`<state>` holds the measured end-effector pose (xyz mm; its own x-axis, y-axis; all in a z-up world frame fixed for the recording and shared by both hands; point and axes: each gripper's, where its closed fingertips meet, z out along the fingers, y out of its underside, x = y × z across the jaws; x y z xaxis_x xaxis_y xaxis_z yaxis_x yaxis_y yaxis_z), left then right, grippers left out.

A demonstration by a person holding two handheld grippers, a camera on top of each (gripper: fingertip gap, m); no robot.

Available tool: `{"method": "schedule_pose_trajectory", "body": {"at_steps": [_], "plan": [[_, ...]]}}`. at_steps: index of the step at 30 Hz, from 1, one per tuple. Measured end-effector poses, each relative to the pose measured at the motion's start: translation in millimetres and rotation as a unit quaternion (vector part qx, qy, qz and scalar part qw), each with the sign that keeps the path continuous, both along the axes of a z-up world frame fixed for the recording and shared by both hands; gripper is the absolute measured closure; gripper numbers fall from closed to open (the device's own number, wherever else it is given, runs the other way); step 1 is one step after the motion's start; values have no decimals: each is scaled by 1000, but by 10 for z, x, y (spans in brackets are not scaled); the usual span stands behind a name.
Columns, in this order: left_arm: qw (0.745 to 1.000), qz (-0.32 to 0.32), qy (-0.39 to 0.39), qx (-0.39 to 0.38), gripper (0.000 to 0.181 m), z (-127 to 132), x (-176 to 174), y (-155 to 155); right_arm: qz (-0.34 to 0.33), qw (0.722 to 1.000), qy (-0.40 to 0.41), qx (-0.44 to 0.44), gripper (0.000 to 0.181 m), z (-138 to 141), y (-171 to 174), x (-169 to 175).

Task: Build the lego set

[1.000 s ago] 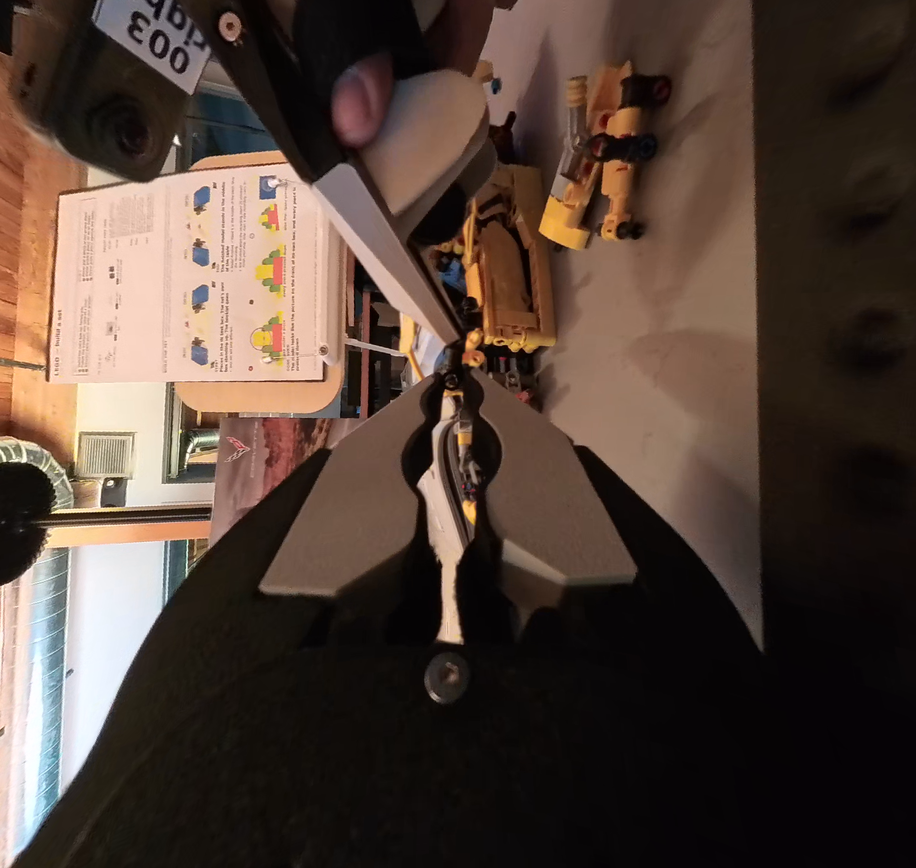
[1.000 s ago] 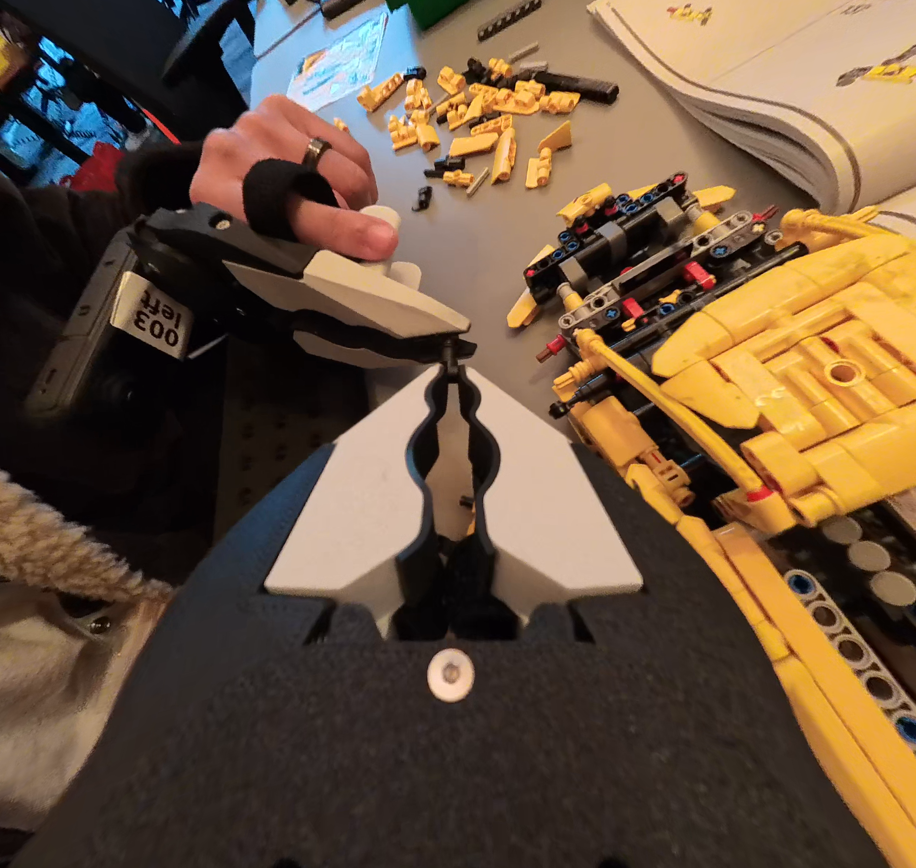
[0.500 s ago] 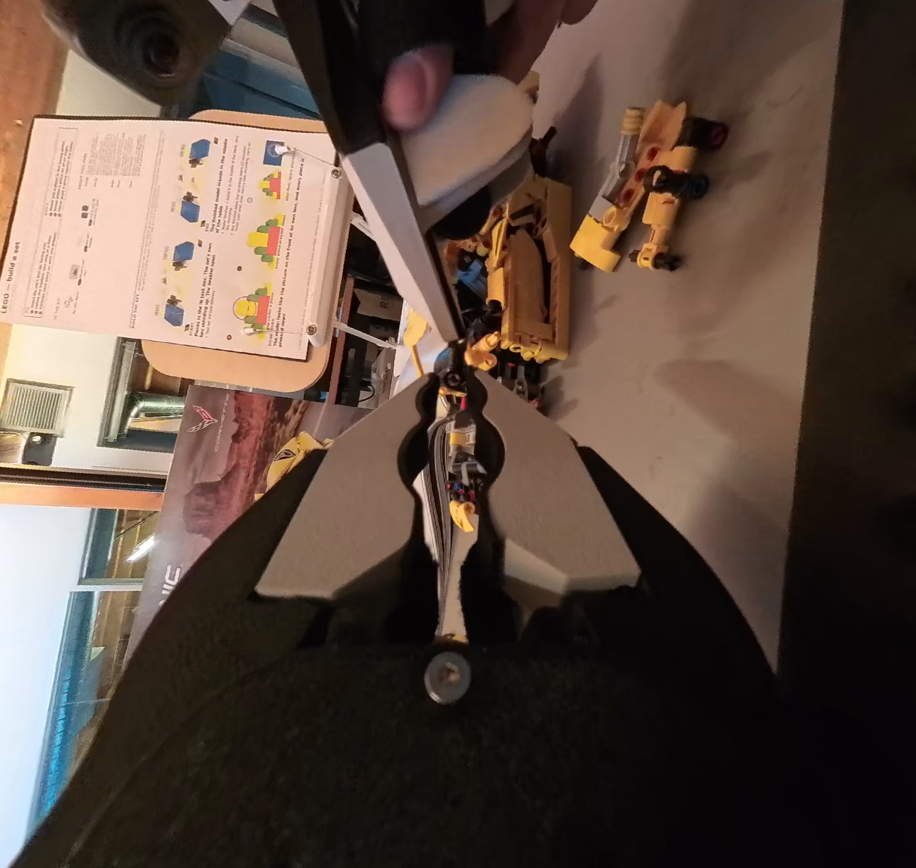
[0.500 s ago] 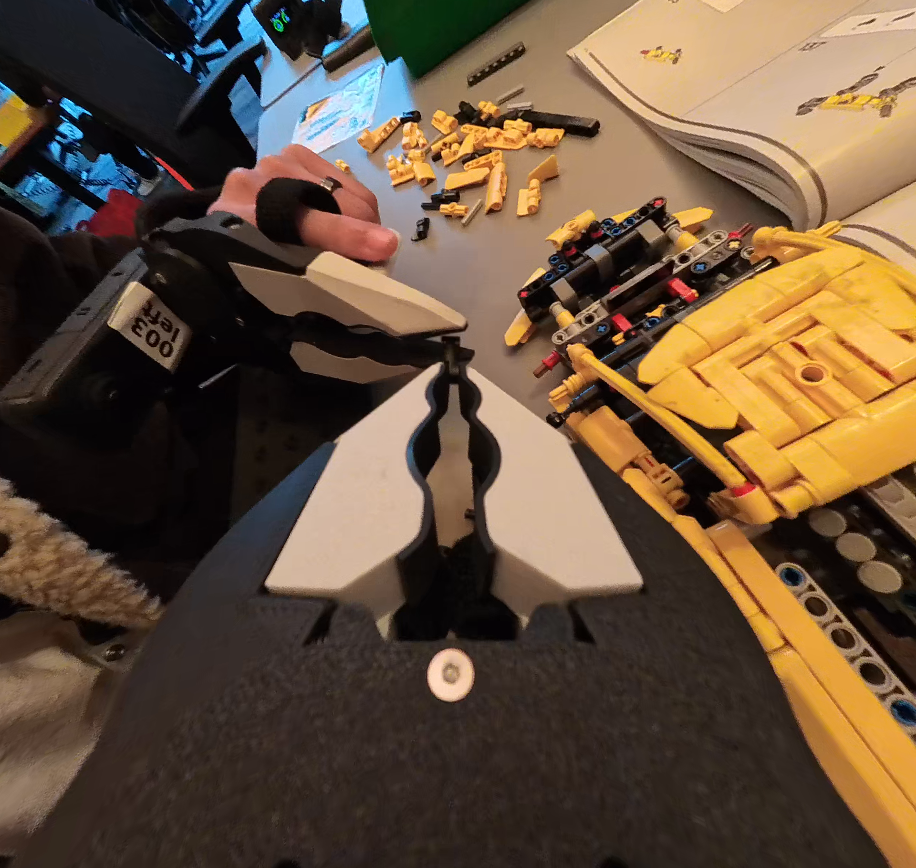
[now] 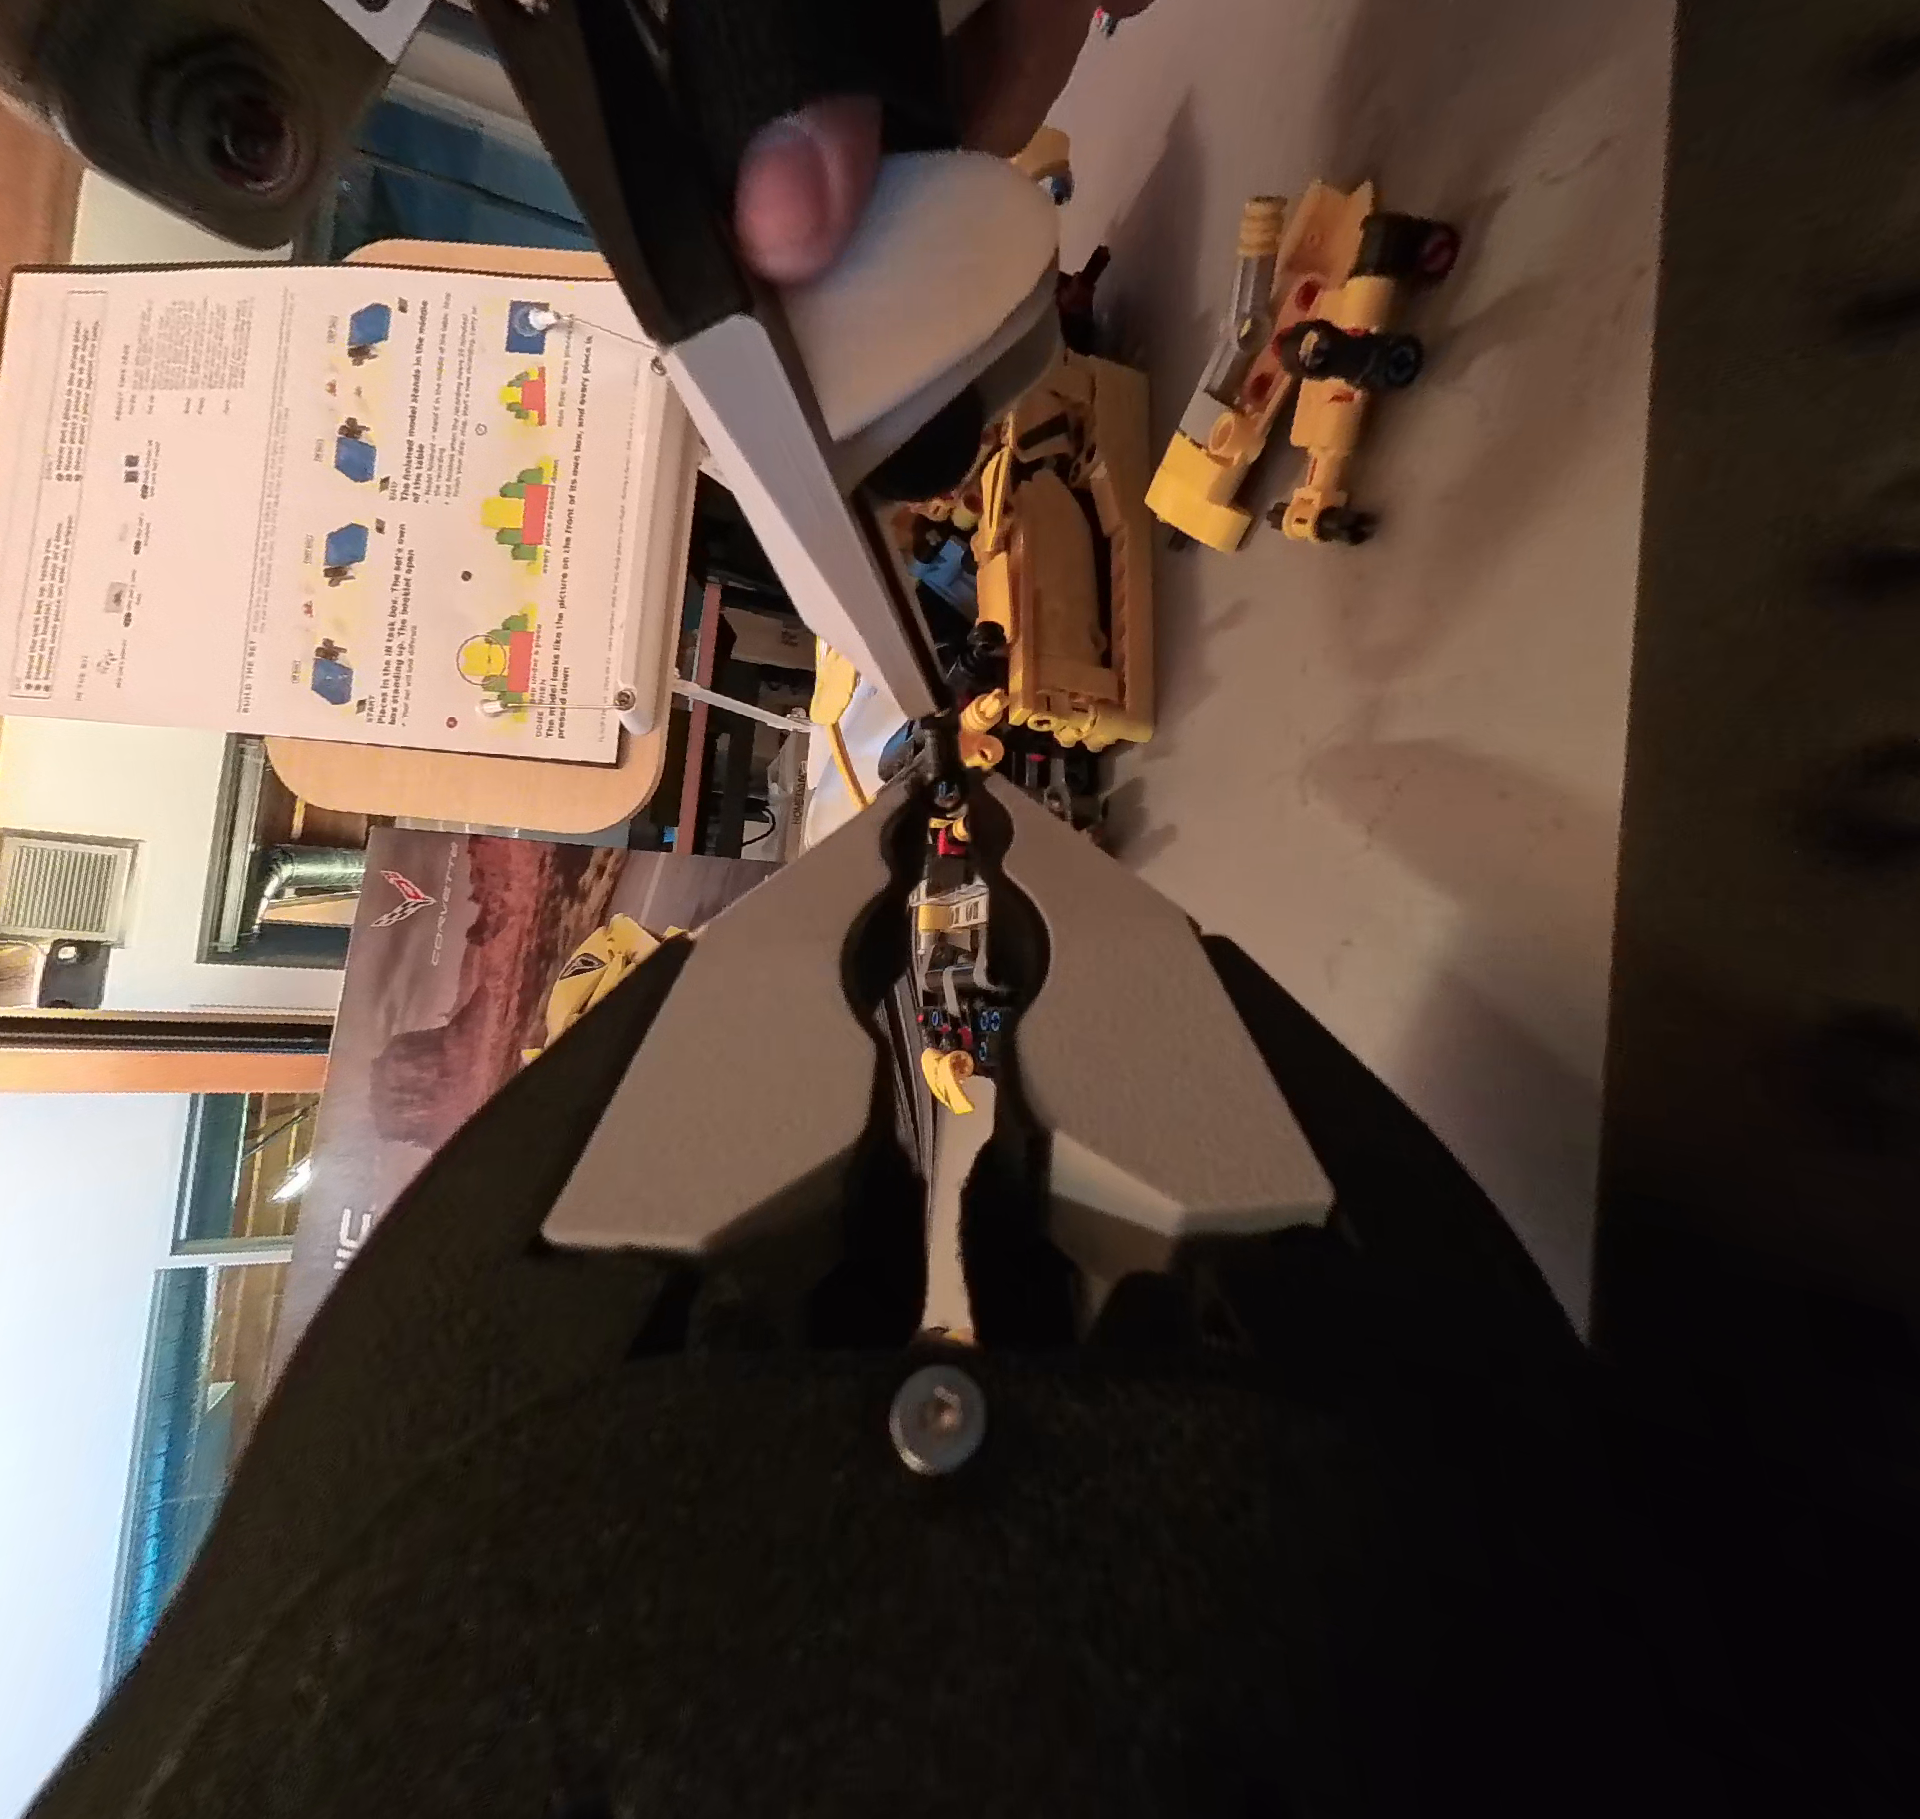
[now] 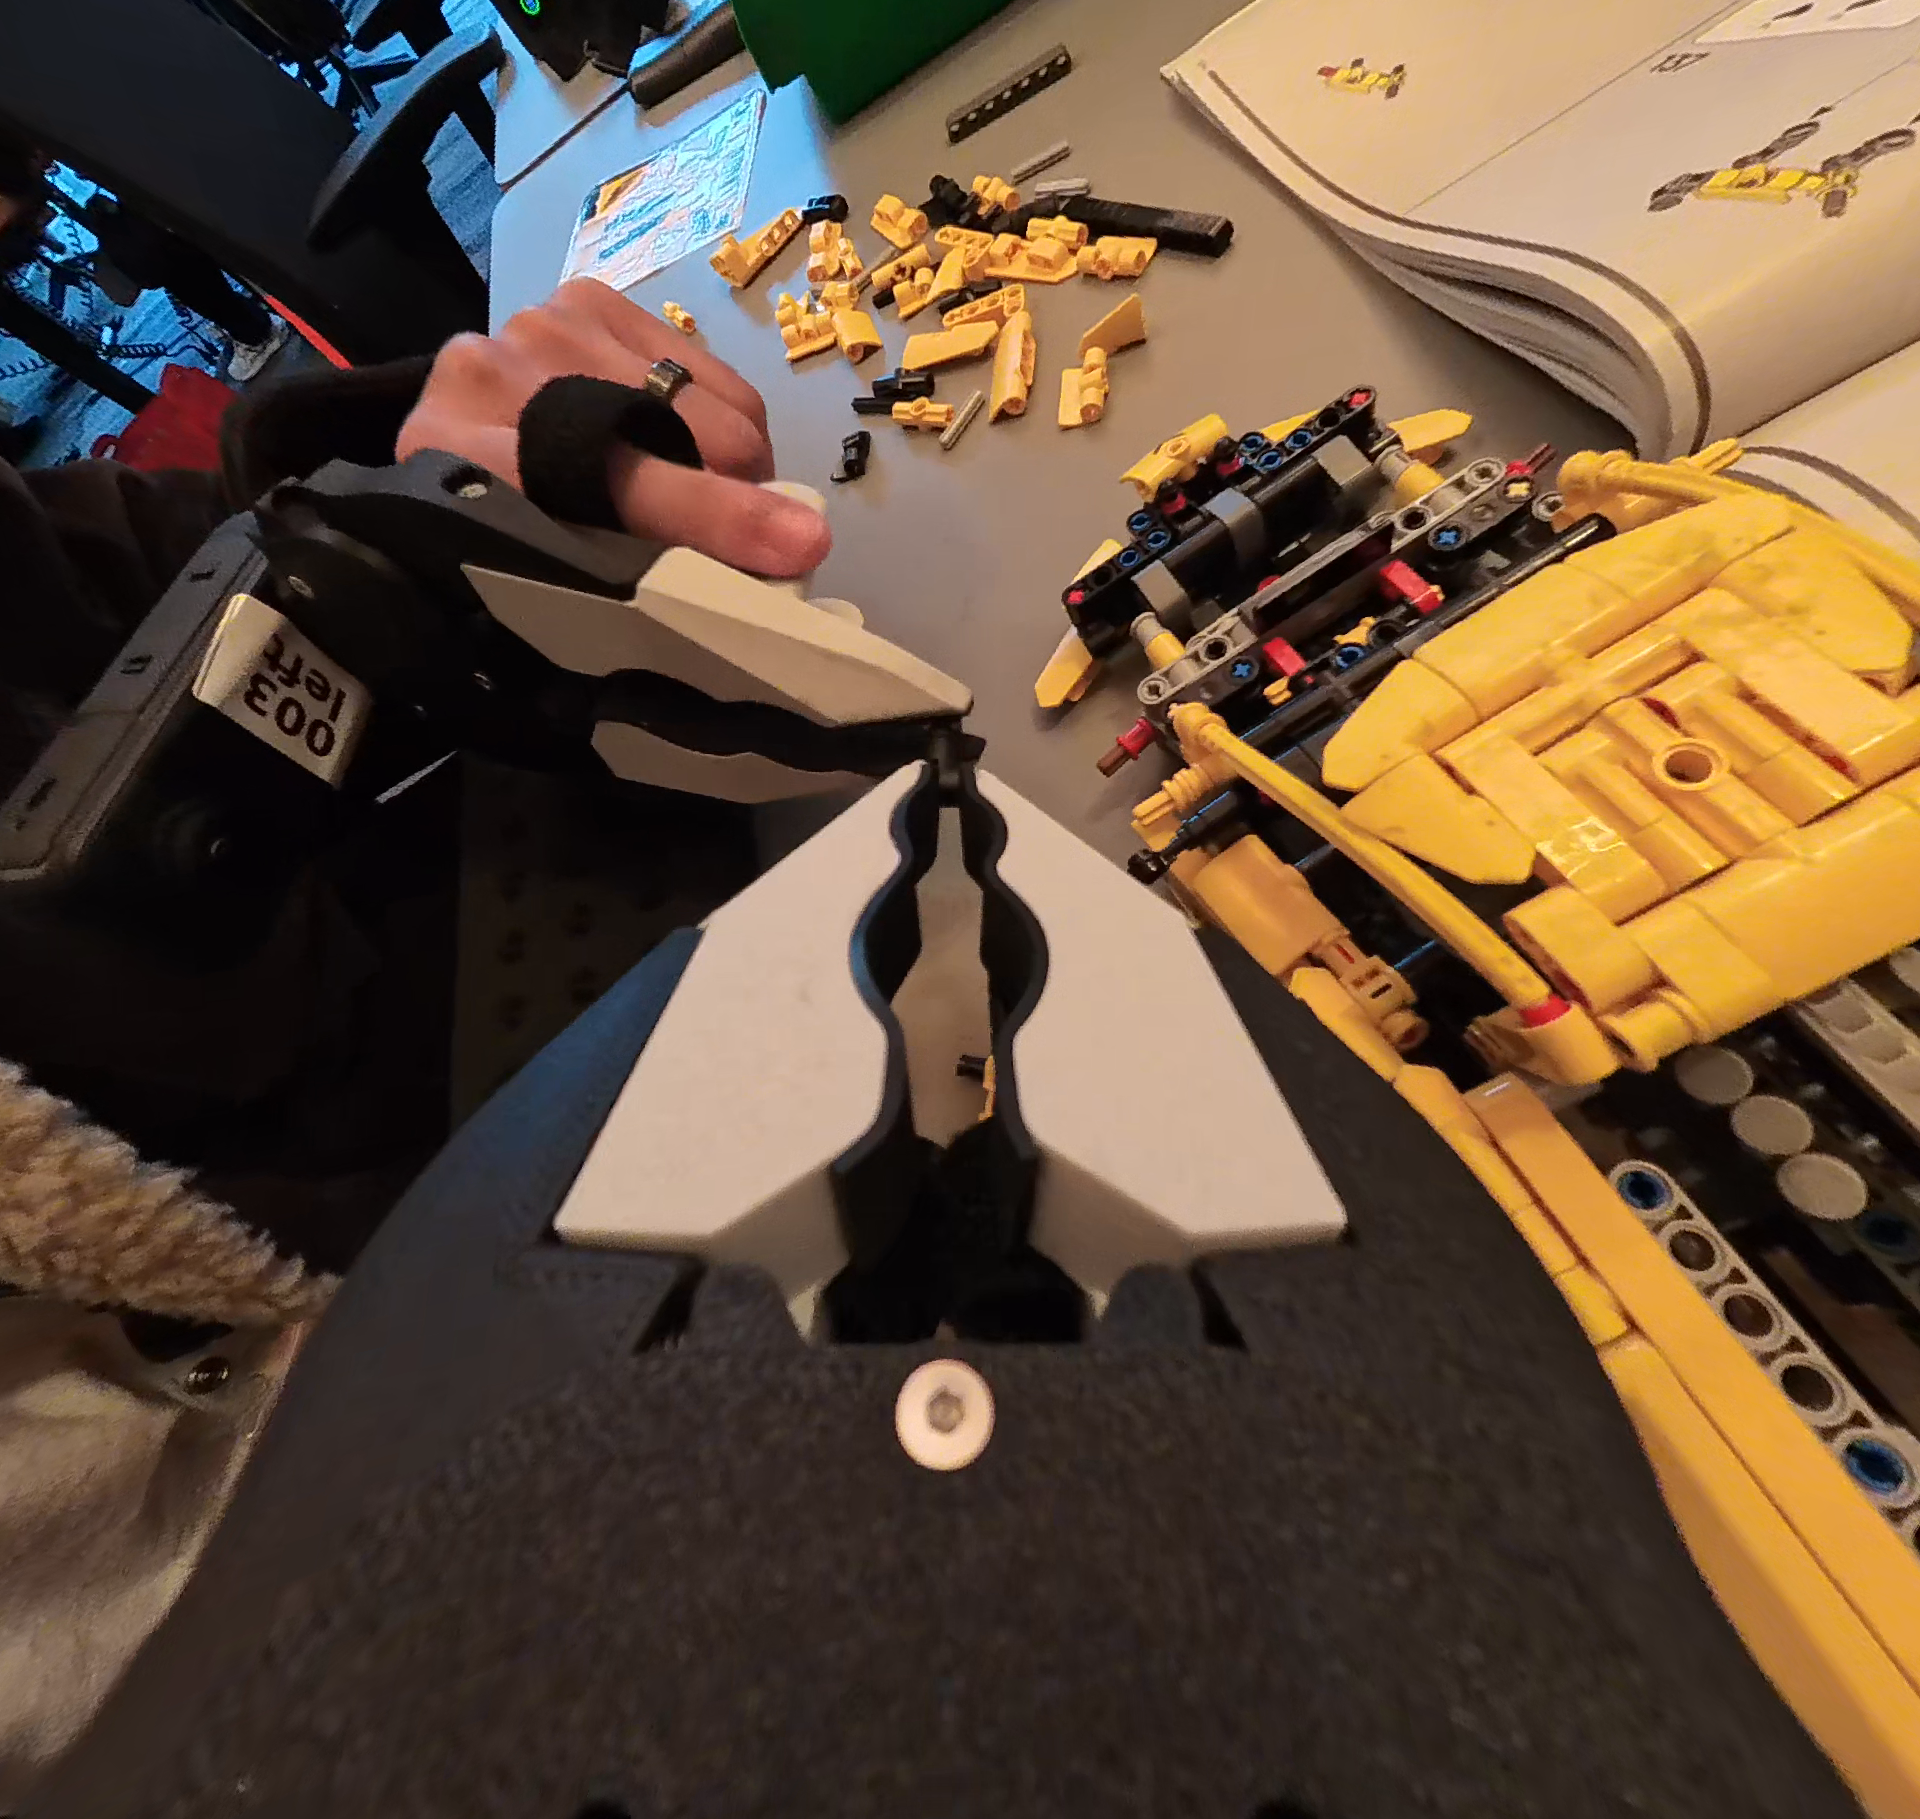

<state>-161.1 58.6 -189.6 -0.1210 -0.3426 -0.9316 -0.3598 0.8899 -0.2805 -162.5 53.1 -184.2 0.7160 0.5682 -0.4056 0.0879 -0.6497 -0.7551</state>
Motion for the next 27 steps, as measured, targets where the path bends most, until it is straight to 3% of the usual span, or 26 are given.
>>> {"method": "schedule_pose_trajectory", "body": {"at_steps": [4, 7, 9, 12, 16, 19, 22, 25, 27], "plan": [[999, 9, -27, -24, 175, 114, -3, 24, -5, 999, 26, 40, 178, 151, 38, 1], [991, 2, -55, -120, 175, 226, -13, 13, -13, 991, 89, 103, 161, 442, 70, 30], [967, -10, -97, -235, 175, 422, -40, 19, -21, 984, 120, 129, 161, 587, 72, 100], [905, -40, -147, -398, 175, 683, -117, 70, -46, 981, 130, 138, 160, 615, 116, 223], [855, -69, -167, -485, 175, 823, -175, 81, -46, 982, 124, 136, 161, 591, 119, 227], [838, -74, -165, -515, 175, 831, -203, 83, -27, 989, 71, 128, 164, 478, 48, 258], [821, -66, -115, -556, 175, 639, -229, 38, 53, 996, -23, 65, 171, 147, -310, 271], [832, -54, -38, -551, 175, 351, -204, -97, 74, 990, -118, 4, 159, -272, -624, 357], [841, -57, 3, -538, 175, 222, -165, -208, 69, 987, -145, 2, 156, -351, -685, 330]]}}
